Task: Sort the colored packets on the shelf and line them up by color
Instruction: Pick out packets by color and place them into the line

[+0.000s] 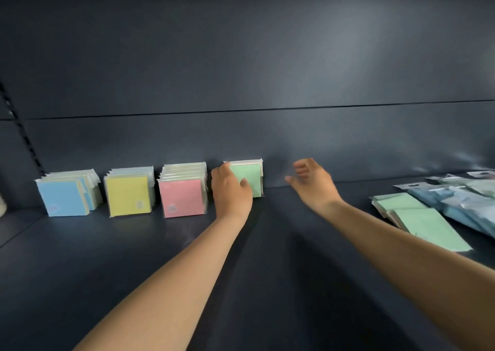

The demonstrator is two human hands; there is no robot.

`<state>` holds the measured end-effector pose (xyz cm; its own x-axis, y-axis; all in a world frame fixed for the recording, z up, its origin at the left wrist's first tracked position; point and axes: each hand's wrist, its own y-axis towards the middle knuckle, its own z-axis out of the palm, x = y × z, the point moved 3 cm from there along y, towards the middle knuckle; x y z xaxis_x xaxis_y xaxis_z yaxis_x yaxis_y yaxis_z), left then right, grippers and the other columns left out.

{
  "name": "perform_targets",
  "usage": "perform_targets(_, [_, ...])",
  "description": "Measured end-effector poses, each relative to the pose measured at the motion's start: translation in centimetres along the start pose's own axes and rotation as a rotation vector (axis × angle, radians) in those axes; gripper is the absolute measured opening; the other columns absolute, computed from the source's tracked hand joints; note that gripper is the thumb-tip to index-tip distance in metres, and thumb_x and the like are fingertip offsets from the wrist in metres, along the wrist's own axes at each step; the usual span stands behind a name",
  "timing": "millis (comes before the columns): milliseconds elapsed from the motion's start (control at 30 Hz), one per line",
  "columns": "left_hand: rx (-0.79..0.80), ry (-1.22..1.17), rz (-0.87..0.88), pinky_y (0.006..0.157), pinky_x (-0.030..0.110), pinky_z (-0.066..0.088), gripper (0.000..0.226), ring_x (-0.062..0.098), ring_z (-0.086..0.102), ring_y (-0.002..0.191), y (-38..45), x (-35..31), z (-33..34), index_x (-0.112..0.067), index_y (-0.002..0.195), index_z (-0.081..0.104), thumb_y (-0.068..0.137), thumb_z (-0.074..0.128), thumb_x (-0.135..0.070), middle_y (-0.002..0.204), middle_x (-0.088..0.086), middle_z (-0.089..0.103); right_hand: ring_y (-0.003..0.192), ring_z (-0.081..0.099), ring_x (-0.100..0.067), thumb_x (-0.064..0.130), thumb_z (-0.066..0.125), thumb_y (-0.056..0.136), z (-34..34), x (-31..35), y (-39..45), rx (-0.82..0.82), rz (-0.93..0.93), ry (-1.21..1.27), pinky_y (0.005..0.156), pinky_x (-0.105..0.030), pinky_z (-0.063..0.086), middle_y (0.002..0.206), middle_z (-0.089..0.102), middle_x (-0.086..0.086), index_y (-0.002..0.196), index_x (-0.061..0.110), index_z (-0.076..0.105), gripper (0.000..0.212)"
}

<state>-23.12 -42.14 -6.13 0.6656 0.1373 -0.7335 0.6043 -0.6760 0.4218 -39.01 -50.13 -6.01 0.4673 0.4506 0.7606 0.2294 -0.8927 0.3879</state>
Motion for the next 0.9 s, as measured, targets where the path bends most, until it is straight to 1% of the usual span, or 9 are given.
perform_targets(67, [0.093, 0.095, 0.040, 0.101, 0.028, 0.032, 0.042, 0.027, 0.043, 0.122, -0.7, -1.6, -0.2, -0.004, 0.132, 0.042, 0.091, 0.050, -0.009, 0.134, 0.013, 0.038, 0.113, 0.055, -0.020, 0.021, 0.067, 0.085, -3.7, -0.5, 0.0, 0.035, -0.113, -0.196, 0.094, -0.023, 0.038, 0.118, 0.059, -0.006, 0.117, 0.008, 0.058, 0.035])
perform_targets(167, [0.273, 0.279, 0.134, 0.103, 0.031, 0.034, 0.045, 0.027, 0.040, 0.127, -1.6, -4.3, 0.0, -0.006, 0.136, 0.039, 0.094, 0.050, -0.017, 0.139, 0.011, 0.034, 0.122, 0.048, -0.024, 0.028, 0.067, 0.085, -8.7, -1.3, 0.0, 0.160, -0.203, -0.452, 0.101, -0.032, 0.038, 0.124, 0.056, -0.007, 0.120, 0.010, 0.056, 0.041])
perform_targets(233, [0.389, 0.418, 0.208, 0.104, 0.031, 0.034, 0.046, 0.025, 0.038, 0.129, -2.2, -6.4, 0.5, -0.008, 0.137, 0.039, 0.094, 0.050, -0.022, 0.141, 0.009, 0.033, 0.127, 0.042, -0.024, 0.032, 0.066, 0.086, -11.6, -2.1, -0.1, 0.260, -0.241, -0.595, 0.104, -0.030, 0.033, 0.131, 0.052, -0.005, 0.124, 0.012, 0.054, 0.045])
perform_targets(333, [0.511, 0.556, 0.252, 0.100, 0.032, 0.038, 0.044, 0.024, 0.045, 0.122, -3.7, -9.7, 1.4, -0.011, 0.134, 0.042, 0.094, 0.051, -0.027, 0.137, 0.007, 0.037, 0.132, 0.034, -0.022, 0.038, 0.061, 0.088, -15.8, -3.3, -0.6, 0.393, -0.257, -0.708, 0.105, -0.029, 0.029, 0.138, 0.046, -0.002, 0.130, 0.017, 0.048, 0.049])
perform_targets(500, [0.576, 0.639, 0.236, 0.101, 0.033, 0.039, 0.048, 0.022, 0.041, 0.127, -7.2, -15.1, 3.9, -0.017, 0.138, 0.039, 0.094, 0.050, -0.034, 0.141, 0.002, 0.033, 0.136, 0.029, -0.022, 0.040, 0.057, 0.091, -21.8, -5.2, -1.1, 0.465, -0.329, -0.756, 0.106, -0.030, 0.029, 0.143, 0.040, -0.004, 0.134, 0.020, 0.043, 0.049])
perform_targets(667, [0.618, 0.641, 0.189, 0.092, 0.026, 0.034, 0.055, 0.021, 0.039, 0.129, -10.6, -19.4, 6.6, -0.018, 0.141, 0.036, 0.093, 0.051, -0.040, 0.144, 0.002, 0.033, 0.133, 0.033, -0.021, 0.040, 0.057, 0.090, -26.4, -7.4, -1.8, 0.493, -0.380, -0.729, 0.104, -0.030, 0.030, 0.141, 0.042, -0.002, 0.133, 0.021, 0.043, 0.049])
perform_targets(767, [0.650, 0.574, 0.154, 0.097, 0.028, 0.034, 0.061, 0.019, 0.037, 0.131, -12.3, -20.8, 8.7, -0.021, 0.140, 0.037, 0.088, 0.057, -0.047, 0.145, 0.000, 0.033, 0.131, 0.035, -0.021, 0.042, 0.056, 0.090, -28.0, -8.5, -1.9, 0.507, -0.401, -0.704, 0.103, -0.031, 0.033, 0.138, 0.044, -0.001, 0.132, 0.022, 0.044, 0.048])
perform_targets(867, [0.709, 0.569, 0.131, 0.096, 0.026, 0.035, 0.069, 0.017, 0.040, 0.127, -13.6, -20.9, 11.1, -0.022, 0.140, 0.038, 0.081, 0.065, -0.048, 0.141, 0.000, 0.037, 0.129, 0.036, -0.018, 0.041, 0.056, 0.091, -28.8, -9.5, -2.1, 0.526, -0.408, -0.658, 0.097, -0.027, 0.033, 0.137, 0.045, 0.001, 0.132, 0.022, 0.044, 0.046])
perform_targets(900, [0.728, 0.580, 0.121, 0.100, 0.027, 0.034, 0.074, 0.018, 0.037, 0.130, -13.9, -20.7, 11.7, -0.022, 0.141, 0.037, 0.079, 0.067, -0.049, 0.143, 0.001, 0.036, 0.129, 0.036, -0.018, 0.040, 0.055, 0.091, -28.8, -9.8, -2.2, 0.533, -0.409, -0.652, 0.094, -0.026, 0.032, 0.137, 0.045, 0.002, 0.132, 0.023, 0.044, 0.046])
